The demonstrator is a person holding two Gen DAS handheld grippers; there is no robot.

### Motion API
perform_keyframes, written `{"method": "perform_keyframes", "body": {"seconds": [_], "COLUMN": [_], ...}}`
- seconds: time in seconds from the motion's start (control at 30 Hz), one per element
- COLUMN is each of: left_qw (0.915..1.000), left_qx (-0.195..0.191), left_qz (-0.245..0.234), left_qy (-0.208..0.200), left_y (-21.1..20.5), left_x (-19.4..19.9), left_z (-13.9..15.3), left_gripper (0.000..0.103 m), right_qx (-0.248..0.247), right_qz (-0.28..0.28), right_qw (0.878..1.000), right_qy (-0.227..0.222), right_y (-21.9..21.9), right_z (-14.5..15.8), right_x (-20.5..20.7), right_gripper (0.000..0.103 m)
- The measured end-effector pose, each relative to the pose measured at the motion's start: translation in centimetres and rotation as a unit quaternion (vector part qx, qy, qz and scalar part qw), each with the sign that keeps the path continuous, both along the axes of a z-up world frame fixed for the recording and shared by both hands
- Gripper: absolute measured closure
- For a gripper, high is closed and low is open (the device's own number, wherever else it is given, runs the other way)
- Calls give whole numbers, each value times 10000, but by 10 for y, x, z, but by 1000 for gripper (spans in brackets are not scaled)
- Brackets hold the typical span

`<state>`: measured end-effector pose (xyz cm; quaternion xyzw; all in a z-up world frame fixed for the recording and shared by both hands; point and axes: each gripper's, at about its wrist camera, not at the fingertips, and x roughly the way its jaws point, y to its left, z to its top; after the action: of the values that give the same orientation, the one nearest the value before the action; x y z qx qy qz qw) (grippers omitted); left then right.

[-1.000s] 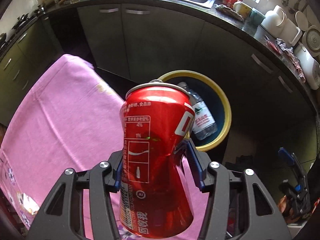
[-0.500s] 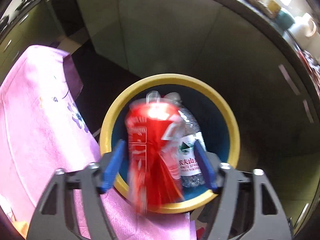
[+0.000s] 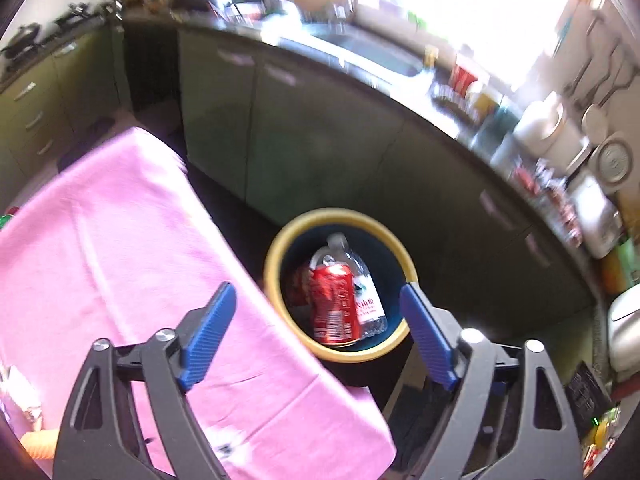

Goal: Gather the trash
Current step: 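Carry the cola can over the bin and release it with the left gripper, then grasp the white-and-red milk carton with the right gripper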

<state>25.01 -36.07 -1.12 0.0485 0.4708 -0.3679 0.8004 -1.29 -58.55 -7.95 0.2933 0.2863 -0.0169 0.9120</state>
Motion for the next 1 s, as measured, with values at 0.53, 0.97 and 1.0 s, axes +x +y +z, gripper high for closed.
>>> {"method": "perform_keyframes", "body": {"seconds": [0.53, 0.97, 1.0], "left_qw": [9210, 8673, 8671], "left_qx": [-905, -722, -741], "left_qz": [2955, 4186, 4194], "left_qy": [-2371, -2596, -2583], "left_y": [335, 426, 427], "left_x": [-7, 22, 23], "left_z": [31, -43, -44], "left_gripper": [10, 9, 9], "right_qx": [-722, -1802, -1777], "right_qz": [1729, 4415, 4625], "right_qw": [9817, 8782, 8676], "right_qy": [350, 374, 434], "right_y": [130, 307, 321], "right_z": [21, 9, 6], "right_x": [81, 177, 178], "right_gripper": [14, 14, 14]}}
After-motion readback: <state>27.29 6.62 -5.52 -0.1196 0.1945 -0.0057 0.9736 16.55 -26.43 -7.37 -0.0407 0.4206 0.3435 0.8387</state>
